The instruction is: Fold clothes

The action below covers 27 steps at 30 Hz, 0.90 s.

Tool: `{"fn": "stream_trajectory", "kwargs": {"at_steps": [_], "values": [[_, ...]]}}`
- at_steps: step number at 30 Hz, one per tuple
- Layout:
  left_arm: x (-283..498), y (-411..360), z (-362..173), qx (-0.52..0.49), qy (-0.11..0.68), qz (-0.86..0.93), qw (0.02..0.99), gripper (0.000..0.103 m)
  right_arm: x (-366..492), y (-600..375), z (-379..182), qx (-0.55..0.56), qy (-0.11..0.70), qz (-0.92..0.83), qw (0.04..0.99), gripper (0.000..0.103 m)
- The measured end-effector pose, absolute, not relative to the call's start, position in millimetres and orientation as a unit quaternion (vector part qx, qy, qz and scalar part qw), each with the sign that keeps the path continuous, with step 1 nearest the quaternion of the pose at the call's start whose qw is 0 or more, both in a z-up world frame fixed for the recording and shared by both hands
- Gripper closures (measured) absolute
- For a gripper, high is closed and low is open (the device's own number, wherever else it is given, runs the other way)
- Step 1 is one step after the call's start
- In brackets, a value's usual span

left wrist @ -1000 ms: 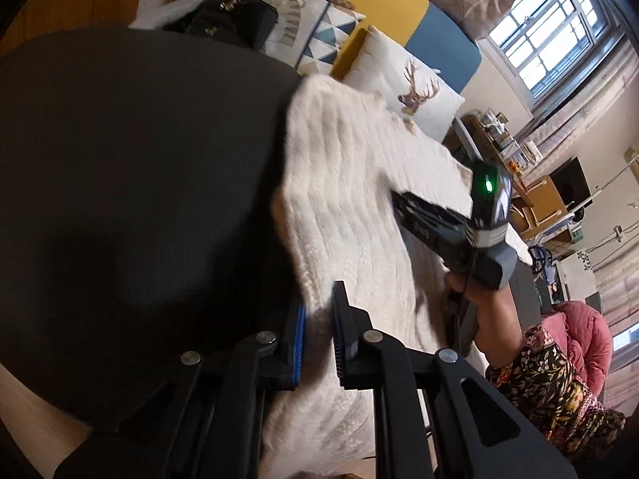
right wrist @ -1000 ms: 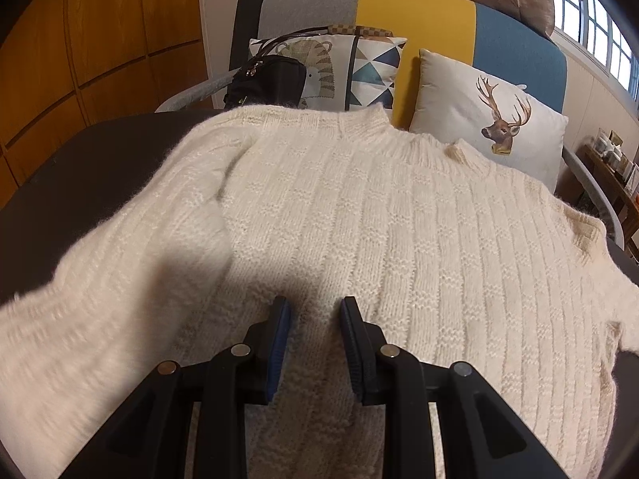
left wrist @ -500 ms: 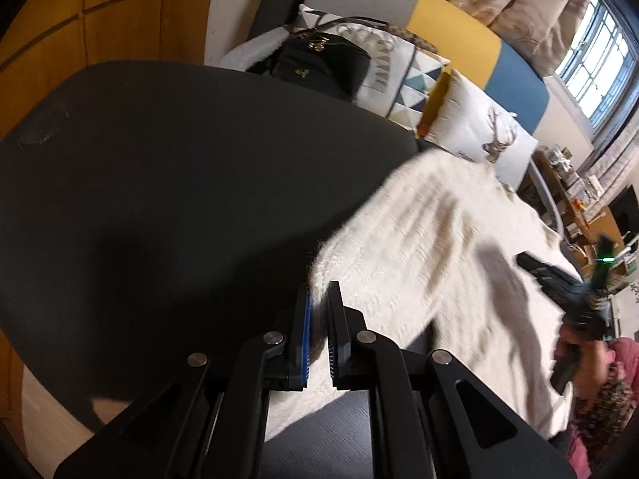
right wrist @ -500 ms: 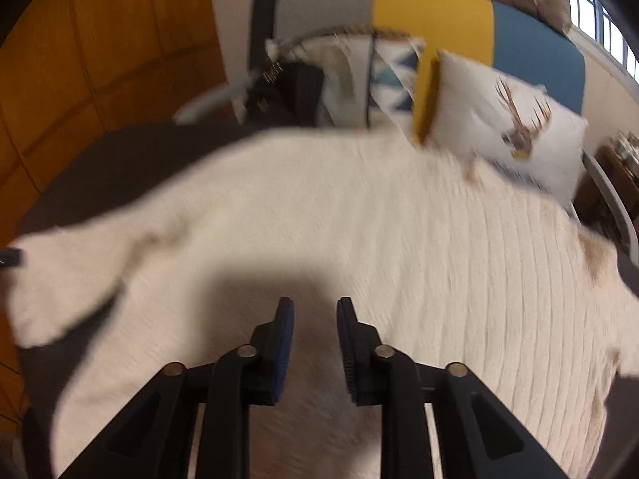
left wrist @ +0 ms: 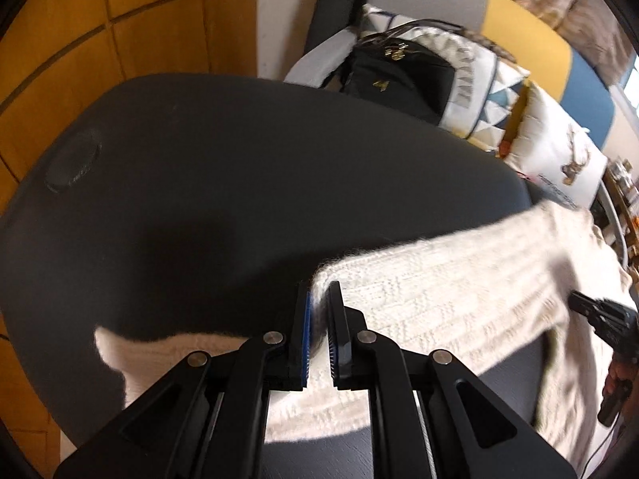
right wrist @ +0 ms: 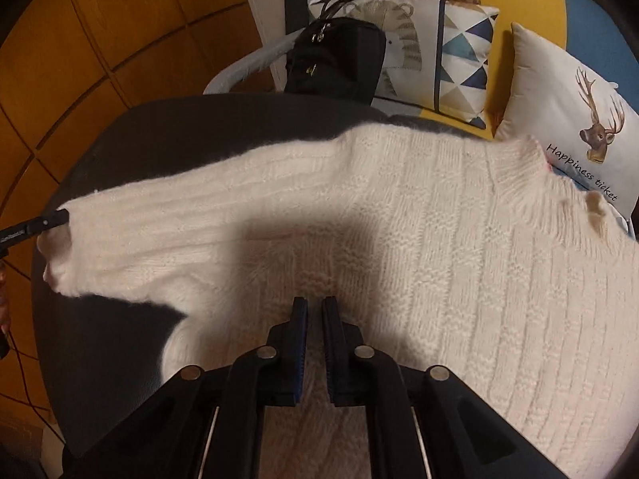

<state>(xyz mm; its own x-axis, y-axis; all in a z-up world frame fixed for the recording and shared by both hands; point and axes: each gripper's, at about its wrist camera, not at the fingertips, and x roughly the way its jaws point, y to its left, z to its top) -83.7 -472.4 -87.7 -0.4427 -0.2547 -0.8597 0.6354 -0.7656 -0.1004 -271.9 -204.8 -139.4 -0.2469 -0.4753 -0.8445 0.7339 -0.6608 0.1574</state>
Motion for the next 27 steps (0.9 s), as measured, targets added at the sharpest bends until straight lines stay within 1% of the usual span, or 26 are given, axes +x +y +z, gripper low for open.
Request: {"fn": "stream_trajectory", "kwargs": {"at_steps": [1,3,5,6,8,10,12,14,15,18,21,22,23,24,25,26,27], "values": [[-85.1,-477.3,-91.9,0.457,0.214,-0.819,0.273,0.093,-269.2,-204.5,-140.9,0.468,0.138,-0.781,0.39,0.097],[-85.7,-486.5,-97.8,0.464,0.209,-0.813,0.283,0.092,-261.0,-205.2,-143.5,0.449,0.151,-0.789,0.391,0.097],[-80.5,-498.9,-98.2,0.471,0.179,-0.801,0.323,0.092,-252.1,-205.8,-145.8,0.428,0.169,-0.799,0.389,0.097],[-74.8,-509.6,-98.2,0.474,0.181,-0.791,0.343,0.092,-248.3,-206.2,-147.2,0.417,0.176,-0.804,0.386,0.097],[-54.8,-532.3,-96.0,0.456,0.24,-0.778,0.36,0.092,-241.3,-206.3,-150.1,0.396,0.187,-0.814,0.381,0.097],[-29.2,-541.6,-89.0,0.421,0.283,-0.771,0.384,0.092,-238.1,-207.9,-150.7,0.389,0.196,-0.818,0.376,0.097],[-16.8,-526.0,-79.5,0.407,0.255,-0.789,0.382,0.092,-240.8,-211.0,-150.2,0.392,0.2,-0.816,0.375,0.096],[-17.3,-499.5,-73.7,0.411,0.205,-0.815,0.354,0.092,-247.5,-213.0,-142.9,0.414,0.197,-0.803,0.38,0.096],[-19.7,-482.9,-73.6,0.416,0.174,-0.825,0.341,0.091,-247.7,-215.5,-136.9,0.416,0.195,-0.799,0.388,0.093],[-33.2,-446.2,-93.4,0.461,0.091,-0.816,0.338,0.09,-244.1,-224.6,-116.4,0.408,0.189,-0.789,0.418,0.093],[-31.1,-445.0,-111.5,0.482,0.072,-0.797,0.356,0.09,-241.2,-245.5,-112.1,0.42,0.214,-0.772,0.425,0.093],[-30.2,-448.7,-114.9,0.481,0.073,-0.793,0.367,0.086,-242.6,-251.1,-115.3,0.428,0.217,-0.768,0.425,0.093],[-29.3,-452.4,-118.3,0.48,0.073,-0.788,0.378,0.076,-244.2,-256.1,-119.1,0.434,0.219,-0.765,0.423,0.093],[-28.5,-456.4,-121.4,0.48,0.073,-0.783,0.389,0.069,-247.2,-260.3,-123.3,0.44,0.22,-0.762,0.421,0.093],[-28.2,-462.1,-121.9,0.48,0.072,-0.777,0.4,0.054,-250.2,-263.9,-128.2,0.447,0.219,-0.761,0.417,0.093],[-27.6,-468.7,-122.3,0.479,0.077,-0.775,0.405,0.045,-253.8,-266.5,-135.2,0.459,0.214,-0.758,0.411,0.093],[-26.9,-475.3,-122.8,0.477,0.083,-0.773,0.41,0.042,-257.1,-265.8,-139.7,0.467,0.2,-0.759,0.407,0.094]]}}
